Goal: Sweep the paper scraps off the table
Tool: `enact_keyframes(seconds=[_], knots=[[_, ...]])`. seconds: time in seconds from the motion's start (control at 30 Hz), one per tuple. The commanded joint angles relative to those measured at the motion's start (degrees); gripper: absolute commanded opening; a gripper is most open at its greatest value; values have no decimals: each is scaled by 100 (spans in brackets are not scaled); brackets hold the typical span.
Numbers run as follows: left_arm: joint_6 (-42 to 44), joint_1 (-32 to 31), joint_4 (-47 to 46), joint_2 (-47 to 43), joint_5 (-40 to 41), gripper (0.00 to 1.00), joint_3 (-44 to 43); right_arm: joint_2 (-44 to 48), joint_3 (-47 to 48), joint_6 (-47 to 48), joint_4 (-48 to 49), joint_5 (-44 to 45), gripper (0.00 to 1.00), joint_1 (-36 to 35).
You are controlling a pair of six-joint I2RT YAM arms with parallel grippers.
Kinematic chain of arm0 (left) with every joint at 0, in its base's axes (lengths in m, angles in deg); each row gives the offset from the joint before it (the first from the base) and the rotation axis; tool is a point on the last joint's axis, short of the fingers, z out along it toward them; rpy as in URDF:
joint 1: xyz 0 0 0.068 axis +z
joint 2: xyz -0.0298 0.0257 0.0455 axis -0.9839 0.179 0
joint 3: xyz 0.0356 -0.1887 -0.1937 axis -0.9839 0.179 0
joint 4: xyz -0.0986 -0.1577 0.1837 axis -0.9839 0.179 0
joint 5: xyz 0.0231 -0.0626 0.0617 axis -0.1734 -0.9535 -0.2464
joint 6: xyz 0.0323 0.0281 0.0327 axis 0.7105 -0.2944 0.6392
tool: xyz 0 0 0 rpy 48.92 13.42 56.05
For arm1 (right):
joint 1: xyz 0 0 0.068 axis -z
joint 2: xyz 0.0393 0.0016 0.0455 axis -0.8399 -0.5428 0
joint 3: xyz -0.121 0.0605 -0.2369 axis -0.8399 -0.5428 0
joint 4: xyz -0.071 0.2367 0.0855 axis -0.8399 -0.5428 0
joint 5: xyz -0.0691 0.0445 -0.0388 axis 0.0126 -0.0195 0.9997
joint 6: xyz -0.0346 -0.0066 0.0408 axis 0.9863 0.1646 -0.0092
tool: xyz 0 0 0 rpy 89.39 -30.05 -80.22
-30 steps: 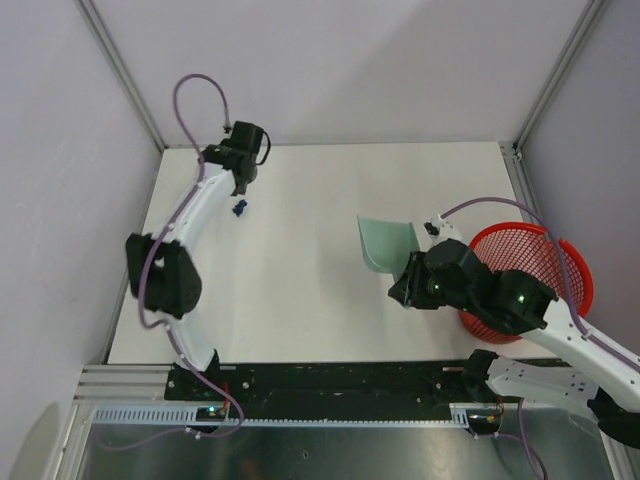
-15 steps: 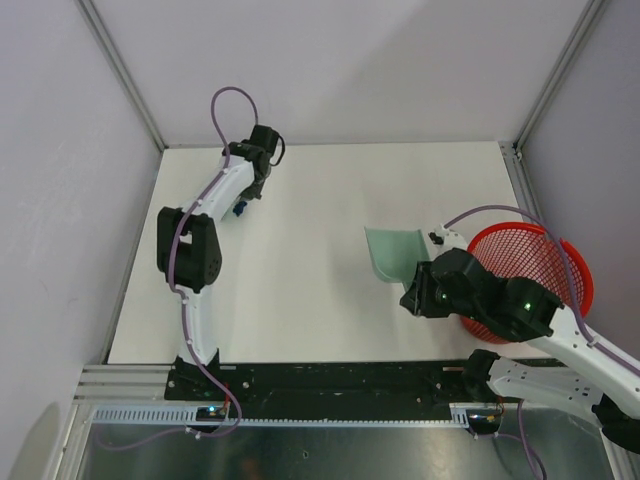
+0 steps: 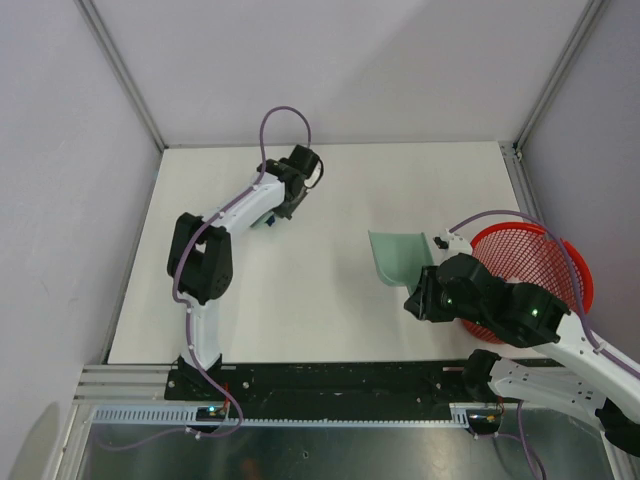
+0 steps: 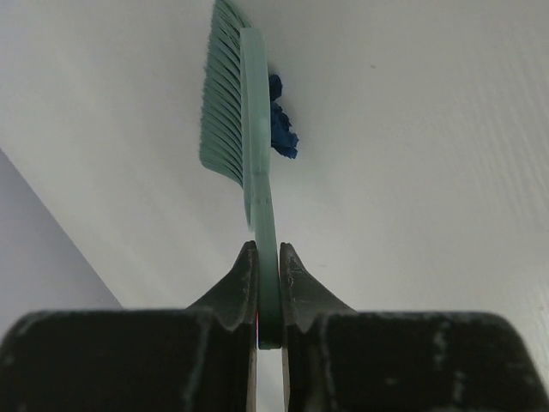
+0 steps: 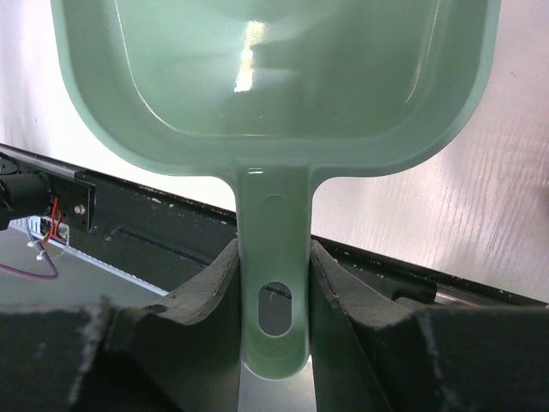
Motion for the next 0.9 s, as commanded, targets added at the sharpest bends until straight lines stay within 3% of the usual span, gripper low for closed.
enact_keyframes(seconds=[0.0, 0.3, 0.5, 0.87], knots=[[-105, -319, 132, -427, -824, 0, 494, 81, -38, -12, -101, 134, 0, -30], [-558, -883, 117, -1213, -1534, 0, 1301, -41, -71, -131, -177, 79, 0, -181], [-769, -1314, 100, -1554, -1540, 0, 1808, -251, -81, -115, -240, -43, 0, -253], [-1278, -1407, 54, -2415, -1829, 0, 1698, -732, -2, -763, -313, -134, 0, -1064]])
